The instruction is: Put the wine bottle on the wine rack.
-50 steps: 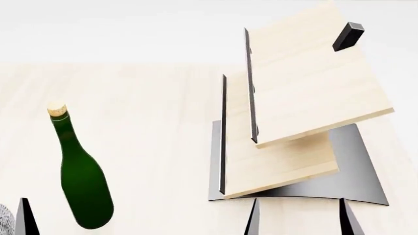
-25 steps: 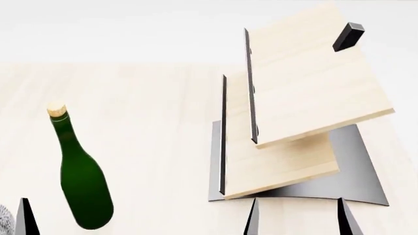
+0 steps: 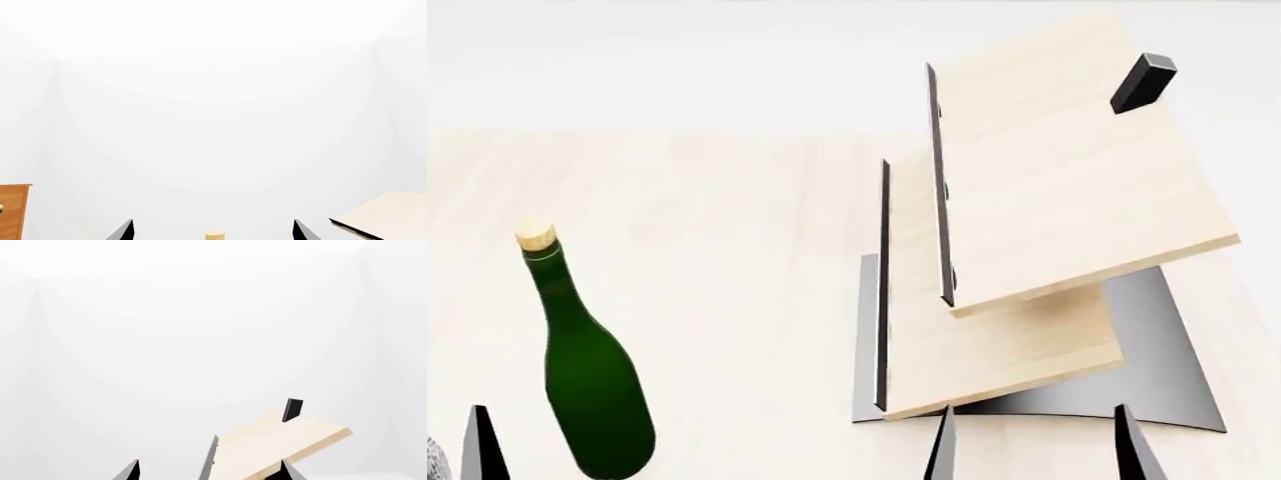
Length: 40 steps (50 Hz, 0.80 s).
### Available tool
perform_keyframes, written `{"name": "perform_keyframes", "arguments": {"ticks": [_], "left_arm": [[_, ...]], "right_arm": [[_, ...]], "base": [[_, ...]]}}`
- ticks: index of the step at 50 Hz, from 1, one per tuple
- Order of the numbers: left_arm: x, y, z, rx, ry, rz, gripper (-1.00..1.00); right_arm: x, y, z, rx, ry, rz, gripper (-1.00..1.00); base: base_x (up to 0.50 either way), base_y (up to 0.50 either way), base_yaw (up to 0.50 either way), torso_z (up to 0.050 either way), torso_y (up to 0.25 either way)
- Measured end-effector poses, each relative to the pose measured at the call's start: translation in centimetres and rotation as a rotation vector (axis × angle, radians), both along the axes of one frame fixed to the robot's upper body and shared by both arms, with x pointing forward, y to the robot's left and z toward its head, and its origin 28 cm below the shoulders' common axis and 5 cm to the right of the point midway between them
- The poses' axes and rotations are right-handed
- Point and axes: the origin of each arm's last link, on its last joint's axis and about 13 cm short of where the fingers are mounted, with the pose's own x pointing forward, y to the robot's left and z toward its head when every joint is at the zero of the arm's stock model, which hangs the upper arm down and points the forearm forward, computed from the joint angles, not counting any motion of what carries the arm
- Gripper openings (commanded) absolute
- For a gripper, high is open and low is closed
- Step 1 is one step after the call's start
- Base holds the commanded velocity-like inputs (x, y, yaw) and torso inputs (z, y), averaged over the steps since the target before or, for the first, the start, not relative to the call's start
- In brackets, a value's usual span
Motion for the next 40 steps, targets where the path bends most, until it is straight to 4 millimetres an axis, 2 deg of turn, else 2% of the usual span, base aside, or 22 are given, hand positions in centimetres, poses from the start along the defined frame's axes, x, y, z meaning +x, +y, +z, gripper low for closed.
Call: {"name": "perform_keyframes", "arguments": {"ticks": [40], "left_arm": [[0.0, 0.01, -0.03, -0.001, 0.0, 0.0, 1.0]], "right_arm": [[0.01, 0.02, -0.03, -0.001, 0.002, 0.0, 1.0]], "base": [[0.04, 0.0, 0.0, 0.0, 0.0]]}}
